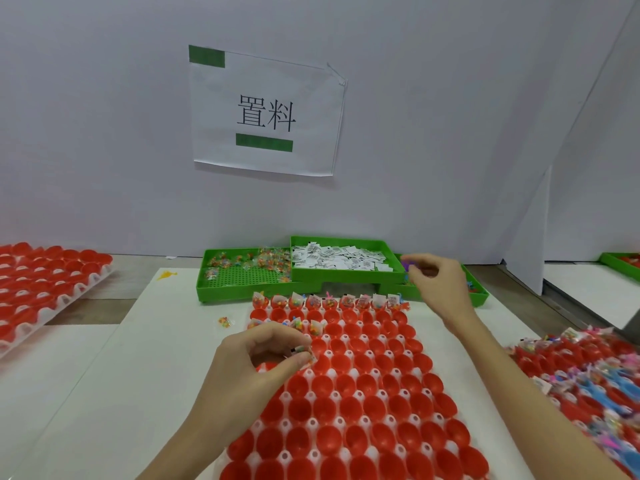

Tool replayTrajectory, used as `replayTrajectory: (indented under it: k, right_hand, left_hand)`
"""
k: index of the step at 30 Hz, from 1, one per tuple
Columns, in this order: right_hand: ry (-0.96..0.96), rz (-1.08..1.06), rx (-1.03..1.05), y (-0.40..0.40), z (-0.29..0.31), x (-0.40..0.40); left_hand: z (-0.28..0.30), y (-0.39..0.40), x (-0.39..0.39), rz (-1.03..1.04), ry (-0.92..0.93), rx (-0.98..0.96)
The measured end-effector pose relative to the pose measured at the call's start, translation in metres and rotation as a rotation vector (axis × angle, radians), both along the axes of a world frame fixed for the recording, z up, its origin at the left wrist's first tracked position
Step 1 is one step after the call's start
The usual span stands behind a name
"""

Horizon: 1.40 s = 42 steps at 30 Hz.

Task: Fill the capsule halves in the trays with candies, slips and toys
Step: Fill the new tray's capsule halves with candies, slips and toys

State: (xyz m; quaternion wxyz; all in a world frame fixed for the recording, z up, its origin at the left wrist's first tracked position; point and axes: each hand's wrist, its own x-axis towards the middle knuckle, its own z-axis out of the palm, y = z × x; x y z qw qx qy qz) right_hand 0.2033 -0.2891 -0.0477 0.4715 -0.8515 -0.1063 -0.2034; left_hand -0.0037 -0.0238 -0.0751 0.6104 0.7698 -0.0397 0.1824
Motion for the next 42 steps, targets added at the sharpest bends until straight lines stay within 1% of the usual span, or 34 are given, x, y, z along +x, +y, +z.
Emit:
replayTrajectory:
  k: [3, 4, 8, 10, 13, 15, 19, 23, 27, 30, 32, 34, 36, 37, 39, 41, 42]
  right_hand:
    - [0.130, 0.236, 0.213, 0.025, 0.011, -0.057]
    - [0.180, 0.320, 0.243, 0.032, 0.014, -0.074]
    - [0.268, 0.571, 0.097, 0.058, 0.017, -0.120]
    - [0.265, 0.615, 0.045, 0.067, 0.012, -0.132]
    - [0.207, 0.590, -0.024, 0.072, 0.005, -0.139]
    - [0.176, 0.560, -0.029, 0.070, 0.003, -0.141]
    - [0.189, 0.590, -0.044, 0.068, 0.003, -0.141]
    - [0.273, 0.727, -0.087, 0.059, 0.007, -0.138]
    - [0.300, 0.775, -0.104, 0.051, 0.009, -0.131]
    - [0.317, 0.830, -0.074, 0.047, 0.009, -0.126]
    - [0.297, 0.847, -0.093, 0.047, 0.007, -0.124]
    - [0.261, 0.829, -0.115, 0.047, 0.006, -0.122]
    - [0.217, 0.761, -0.130, 0.046, 0.005, -0.115]
    - [0.185, 0.710, -0.142, 0.044, 0.006, -0.108]
    - [0.129, 0.594, -0.175, 0.042, 0.008, -0.090]
    - [0.097, 0.486, -0.223, 0.042, 0.007, -0.071]
    - [0.092, 0.458, -0.257, 0.044, 0.005, -0.064]
  left_hand:
    - [0.001, -0.003, -0.002, 0.003, -0.006, -0.042]
    - [0.001, -0.004, -0.002, 0.000, -0.009, -0.052]
    - [0.002, -0.005, 0.000, -0.014, -0.051, -0.043]
    - [0.001, -0.005, 0.000, -0.025, -0.092, -0.021]
    - [-0.004, -0.003, 0.003, -0.021, -0.118, 0.007]
    - [-0.007, -0.003, 0.004, -0.003, -0.106, 0.009]
    - [-0.010, -0.006, 0.005, 0.033, -0.136, 0.014]
    - [-0.009, -0.008, 0.002, 0.072, -0.253, 0.161]
    - [-0.010, -0.013, 0.000, 0.114, -0.452, 0.381]
    - [-0.013, -0.014, 0.001, 0.148, -0.522, 0.412]
    - [-0.014, -0.015, 0.002, 0.162, -0.542, 0.440]
    - [-0.015, -0.018, 0.003, 0.151, -0.518, 0.431]
    - [-0.016, -0.020, 0.003, 0.124, -0.427, 0.402]
    - [-0.015, -0.019, 0.002, 0.101, -0.366, 0.425]
    - [-0.016, -0.015, 0.002, 0.016, -0.252, 0.599]
    - [-0.017, -0.011, 0.004, -0.104, -0.171, 0.814]
    - [-0.018, -0.010, 0.004, -0.146, -0.139, 0.888]
